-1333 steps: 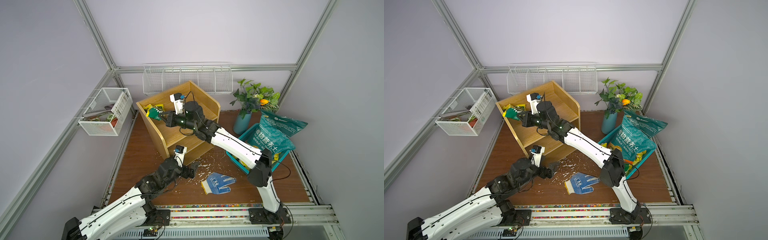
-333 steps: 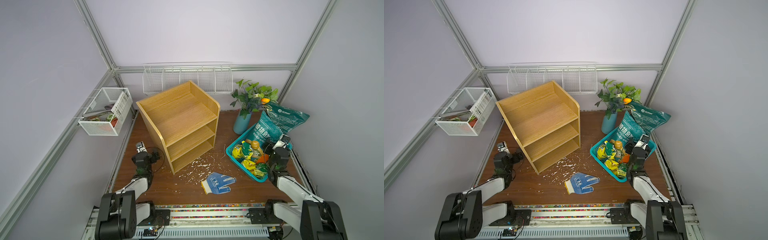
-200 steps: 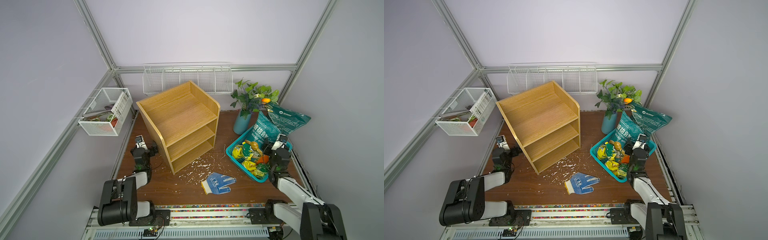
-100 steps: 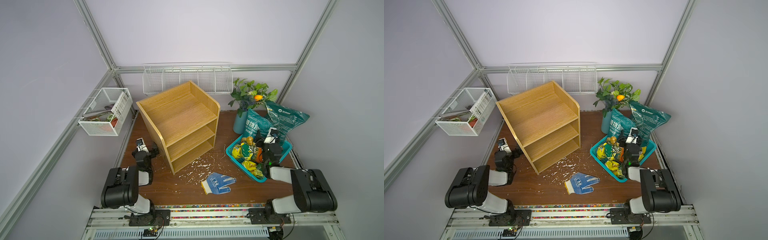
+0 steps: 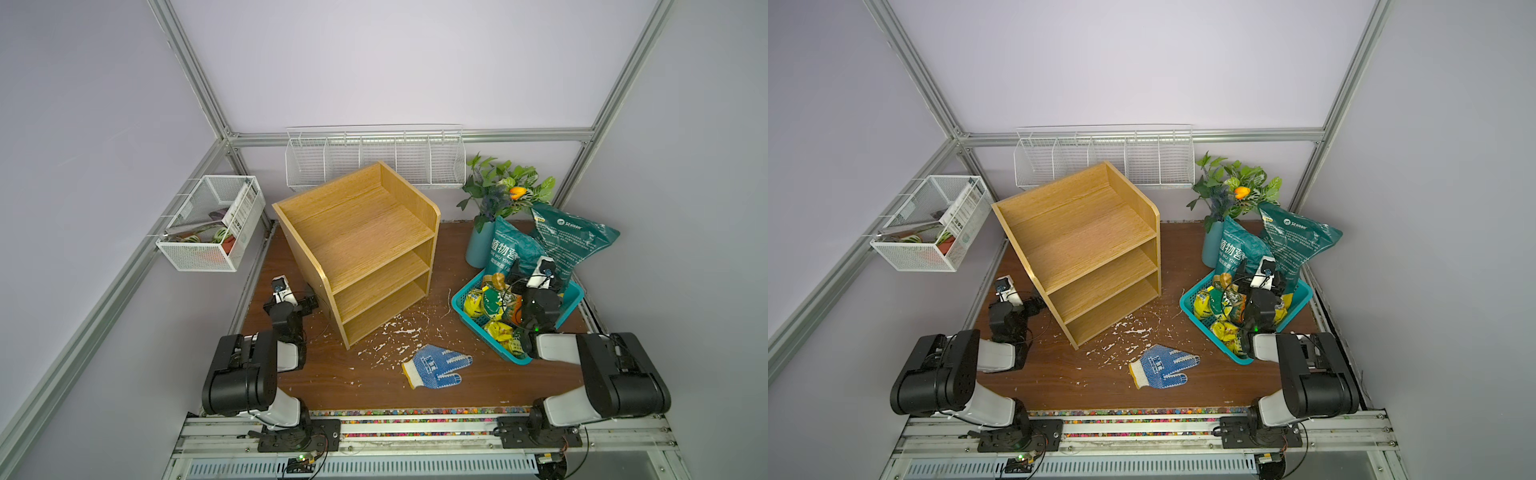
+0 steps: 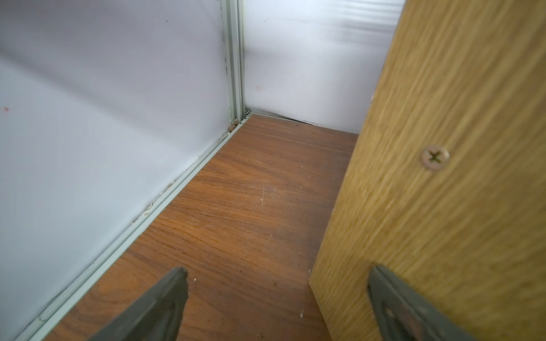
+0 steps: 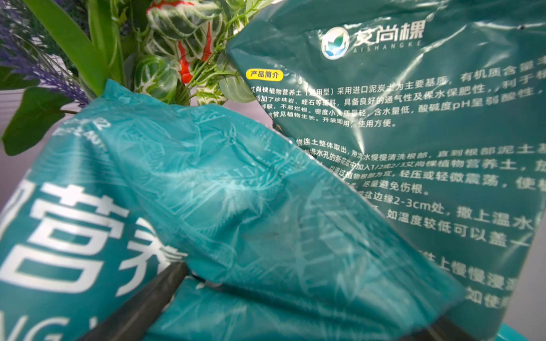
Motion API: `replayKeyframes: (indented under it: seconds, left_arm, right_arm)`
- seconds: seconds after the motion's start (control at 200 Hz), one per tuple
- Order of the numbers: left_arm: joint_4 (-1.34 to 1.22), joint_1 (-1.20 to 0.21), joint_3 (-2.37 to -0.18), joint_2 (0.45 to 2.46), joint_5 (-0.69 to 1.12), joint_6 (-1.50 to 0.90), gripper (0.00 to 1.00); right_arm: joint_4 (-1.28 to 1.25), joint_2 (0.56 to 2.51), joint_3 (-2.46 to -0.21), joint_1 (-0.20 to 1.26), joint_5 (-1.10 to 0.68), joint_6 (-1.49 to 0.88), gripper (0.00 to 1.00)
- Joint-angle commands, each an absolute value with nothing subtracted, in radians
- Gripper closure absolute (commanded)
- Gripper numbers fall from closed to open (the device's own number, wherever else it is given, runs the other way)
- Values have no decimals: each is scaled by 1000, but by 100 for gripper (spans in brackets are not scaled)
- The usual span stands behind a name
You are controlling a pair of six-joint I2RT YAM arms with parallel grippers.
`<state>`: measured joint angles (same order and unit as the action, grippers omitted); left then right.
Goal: Take down the fertilizer bag from the shelf
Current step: Reset both arms
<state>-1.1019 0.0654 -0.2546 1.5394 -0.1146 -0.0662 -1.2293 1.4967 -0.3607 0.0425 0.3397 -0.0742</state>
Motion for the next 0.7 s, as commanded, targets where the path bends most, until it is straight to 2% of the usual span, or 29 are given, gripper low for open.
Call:
replayKeyframes:
  seconds: [0.0, 0.695]
  left_arm:
    - [-1160, 42, -258, 1542, -28, -53, 0]
    - [-1161, 43, -258, 1542, -26, -52, 1]
  right_arm:
    - [-981, 1562, -350, 65, 310, -52, 1]
    - [-986, 1565, -349, 66, 310, -51, 1]
